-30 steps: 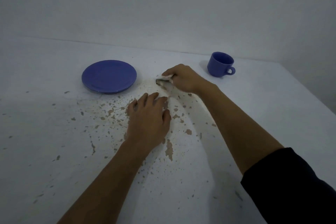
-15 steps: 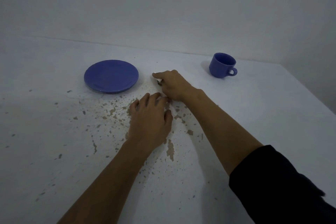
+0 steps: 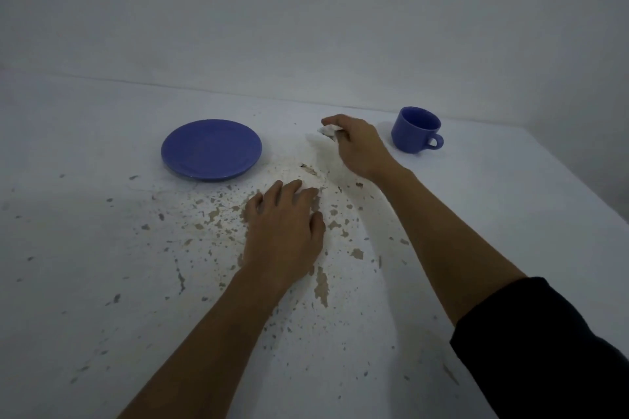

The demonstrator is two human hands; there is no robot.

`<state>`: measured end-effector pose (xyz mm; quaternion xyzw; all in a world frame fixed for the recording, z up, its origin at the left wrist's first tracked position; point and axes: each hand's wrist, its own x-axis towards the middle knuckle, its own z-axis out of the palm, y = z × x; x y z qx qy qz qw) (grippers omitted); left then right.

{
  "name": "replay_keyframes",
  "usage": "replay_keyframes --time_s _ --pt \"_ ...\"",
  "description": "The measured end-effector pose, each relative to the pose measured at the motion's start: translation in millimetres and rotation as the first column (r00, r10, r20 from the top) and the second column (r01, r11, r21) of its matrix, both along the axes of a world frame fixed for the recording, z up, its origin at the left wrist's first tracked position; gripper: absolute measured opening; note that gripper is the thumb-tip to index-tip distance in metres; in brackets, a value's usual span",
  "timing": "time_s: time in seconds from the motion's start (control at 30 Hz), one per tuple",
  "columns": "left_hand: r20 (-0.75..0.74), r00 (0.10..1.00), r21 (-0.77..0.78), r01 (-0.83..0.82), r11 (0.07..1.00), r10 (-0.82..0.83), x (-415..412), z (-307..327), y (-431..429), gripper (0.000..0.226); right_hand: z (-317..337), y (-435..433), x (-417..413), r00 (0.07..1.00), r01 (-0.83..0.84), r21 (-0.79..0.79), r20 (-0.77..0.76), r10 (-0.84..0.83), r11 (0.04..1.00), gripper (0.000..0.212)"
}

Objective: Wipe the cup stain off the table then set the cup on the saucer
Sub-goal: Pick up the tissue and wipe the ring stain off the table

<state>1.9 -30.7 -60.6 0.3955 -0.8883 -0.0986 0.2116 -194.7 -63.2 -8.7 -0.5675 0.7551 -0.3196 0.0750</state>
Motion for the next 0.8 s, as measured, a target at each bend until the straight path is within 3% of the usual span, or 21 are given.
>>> replay_keyframes --time_s 0.17,0.33,0.4,0.47,0.53,0.7,0.8 --pt "0.0 1.0 0.007 -0.003 1.0 0.003 -1.5 -1.1 -0.6 0.044 -22.0 -1.8 21.6 0.971 -0.13 0.143 -0.182 0.155 0.981 0.041" --pt "-0.004 1.0 -0.011 0.007 1.0 -0.007 -0.3 -0.1 -0.3 0.043 -5.9 4.5 20.1 0.953 -0.247 0.226 -0.12 0.279 0.942 0.039" --pt "0.0 1.0 0.0 0.011 1.0 -0.011 0.8 0.3 0.0 0.044 5.6 5.5 12.4 0.974 -0.218 0.157 -0.027 0.225 0.963 0.038" --pt "-0.001 1.0 0.004 0.008 1.0 -0.008 0.8 1.0 0.5 0.045 12.2 -0.8 1.5 0.996 -0.077 0.01 0.043 0.077 0.997 0.037" --pt "0.001 1.0 0.001 0.009 1.0 -0.009 0.6 2.0 1.5 0.045 11.0 -10.7 -3.3 0.999 0.03 -0.043 0.02 -0.029 0.999 0.037" --pt "-0.002 1.0 0.002 -0.003 1.0 0.003 -0.4 1.7 0.3 0.044 -16.1 -20.1 21.2 0.979 -0.098 0.176 -0.158 0.126 0.979 0.04" --pt "-0.015 1.0 -0.022 0.006 1.0 -0.007 -0.5 2.5 0.0 0.041 -17.9 -11.7 34.6 0.968 -0.167 0.198 -0.152 0.199 0.966 0.041"
